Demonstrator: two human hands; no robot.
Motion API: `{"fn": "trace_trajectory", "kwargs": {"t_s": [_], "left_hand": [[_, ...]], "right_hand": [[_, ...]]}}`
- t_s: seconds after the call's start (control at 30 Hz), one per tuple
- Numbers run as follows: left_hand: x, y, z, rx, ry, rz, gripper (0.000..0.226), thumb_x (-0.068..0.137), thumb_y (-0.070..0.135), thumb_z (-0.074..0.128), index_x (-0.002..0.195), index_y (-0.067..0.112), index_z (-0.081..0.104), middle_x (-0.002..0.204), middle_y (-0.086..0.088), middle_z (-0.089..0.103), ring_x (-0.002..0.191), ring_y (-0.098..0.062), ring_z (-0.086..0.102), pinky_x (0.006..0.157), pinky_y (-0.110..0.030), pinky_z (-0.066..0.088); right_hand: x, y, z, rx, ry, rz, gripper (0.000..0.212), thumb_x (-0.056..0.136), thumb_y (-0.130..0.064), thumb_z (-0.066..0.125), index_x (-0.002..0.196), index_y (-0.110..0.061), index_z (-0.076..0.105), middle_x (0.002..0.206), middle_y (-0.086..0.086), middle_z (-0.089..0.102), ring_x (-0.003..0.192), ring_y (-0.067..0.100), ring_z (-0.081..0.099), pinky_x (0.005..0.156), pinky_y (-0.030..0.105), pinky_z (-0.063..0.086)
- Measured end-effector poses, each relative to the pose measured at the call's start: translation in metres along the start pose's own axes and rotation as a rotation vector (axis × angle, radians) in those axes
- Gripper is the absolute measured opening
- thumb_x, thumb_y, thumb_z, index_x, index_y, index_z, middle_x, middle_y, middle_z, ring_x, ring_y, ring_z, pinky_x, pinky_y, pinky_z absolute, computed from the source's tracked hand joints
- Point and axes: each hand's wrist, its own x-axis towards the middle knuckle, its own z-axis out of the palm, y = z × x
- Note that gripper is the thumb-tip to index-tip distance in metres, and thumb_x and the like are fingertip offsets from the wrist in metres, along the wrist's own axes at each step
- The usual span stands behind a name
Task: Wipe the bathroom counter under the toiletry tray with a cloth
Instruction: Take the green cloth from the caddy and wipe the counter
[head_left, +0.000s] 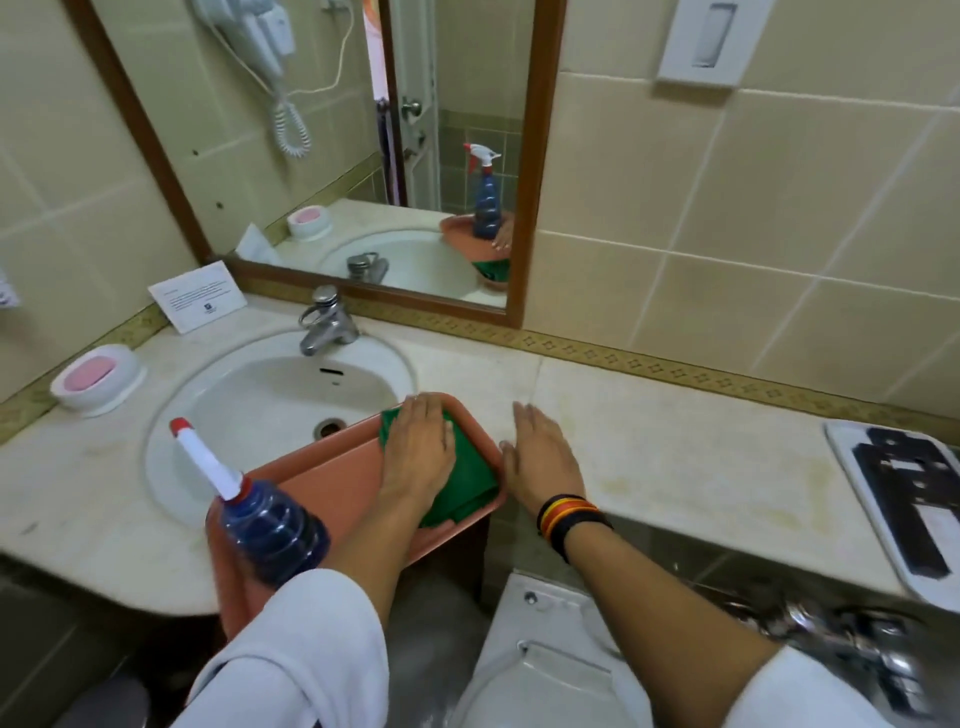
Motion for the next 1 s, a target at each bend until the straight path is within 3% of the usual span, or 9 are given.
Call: {"fn": "trace_trajectory", "kwargs": {"t_s": [0.07,0.13,0.23,0.33,0.53,0.67,0.77,0.83,1.0], "left_hand": [[-0.002,-0.025,0.01,0.044,-0.034,-0.059,0.054,0.108,0.026,0.038,0.155,0.001,0.036,0.158,-0.019,0.044,0.149,-0.031,0.038,0.127,-0.042,0.024],[0.002,-0.04,0.022,0.084,-0.098,-0.096,0.056,0.108,0.028,0.039,0.156,-0.001,0.034,0.16,-0.019,0.042,0.15,-0.032,0.036,0.127,-0.041,0.024],[0.008,-0.046,0.039,0.111,-0.111,-0.119,0.057,0.106,0.029,0.043,0.155,-0.001,0.036,0.155,-0.021,0.045,0.145,-0.034,0.04,0.123,-0.042,0.029],[0.017,-0.046,0.045,0.135,-0.061,-0.132,0.043,0.101,0.023,0.053,0.138,0.003,0.055,0.135,-0.021,0.057,0.122,-0.036,0.052,0.107,-0.044,0.043],[0.017,-0.042,0.023,-0.126,0.011,-0.103,0.016,0.089,0.011,0.063,0.103,0.011,0.07,0.102,-0.012,0.073,0.096,-0.032,0.068,0.084,-0.044,0.054],[0.024,0.01,-0.002,-0.245,0.104,0.076,0.028,0.097,0.015,0.061,0.124,0.007,0.067,0.11,-0.01,0.065,0.105,-0.027,0.06,0.094,-0.043,0.05],[0.035,0.074,0.0,-0.317,0.04,0.24,0.03,0.098,0.021,0.063,0.126,0.011,0.067,0.111,-0.004,0.063,0.1,-0.016,0.055,0.09,-0.029,0.043],[0.036,0.122,0.018,-0.35,-0.037,0.319,0.028,0.098,0.022,0.063,0.123,0.013,0.068,0.11,-0.003,0.064,0.1,-0.016,0.057,0.088,-0.027,0.044],[0.018,0.206,0.093,-0.302,-0.237,0.376,0.021,0.1,0.017,0.058,0.116,0.01,0.07,0.108,-0.007,0.063,0.1,-0.025,0.063,0.086,-0.038,0.055]], "right_hand": [[-0.002,-0.022,0.022,-0.001,-0.109,-0.033,0.04,0.096,-0.02,0.044,0.134,-0.011,0.051,0.129,0.017,0.059,0.119,0.036,0.054,0.092,0.043,0.05],[-0.004,-0.038,0.038,-0.028,-0.169,-0.046,0.03,0.094,-0.015,0.044,0.119,-0.008,0.058,0.115,0.018,0.063,0.106,0.037,0.059,0.083,0.042,0.05],[-0.002,-0.051,0.06,-0.093,-0.194,-0.048,0.03,0.093,-0.01,0.044,0.118,-0.007,0.06,0.116,0.019,0.062,0.108,0.039,0.058,0.093,0.043,0.049],[0.007,-0.057,0.07,-0.073,-0.167,0.037,0.031,0.094,-0.014,0.047,0.122,-0.009,0.059,0.126,0.019,0.053,0.115,0.042,0.052,0.101,0.046,0.045],[0.008,-0.059,0.057,0.216,-0.094,0.139,0.031,0.086,-0.007,0.05,0.113,-0.011,0.067,0.127,0.016,0.05,0.11,0.039,0.056,0.094,0.042,0.052],[-0.001,-0.032,0.014,0.432,0.122,0.172,0.041,0.079,0.003,0.052,0.114,-0.009,0.07,0.116,0.01,0.051,0.102,0.03,0.056,0.096,0.035,0.051],[-0.019,0.022,-0.025,0.455,0.245,0.291,0.047,0.078,0.002,0.054,0.12,-0.012,0.07,0.113,0.005,0.05,0.1,0.025,0.057,0.098,0.027,0.048],[-0.036,0.066,-0.041,0.422,0.296,0.382,0.046,0.078,0.001,0.057,0.12,-0.013,0.07,0.111,0.004,0.049,0.099,0.025,0.058,0.096,0.025,0.046],[-0.066,0.164,-0.037,0.253,0.145,0.563,0.042,0.084,-0.004,0.059,0.125,-0.011,0.067,0.121,0.009,0.051,0.109,0.03,0.059,0.099,0.033,0.046]]}}
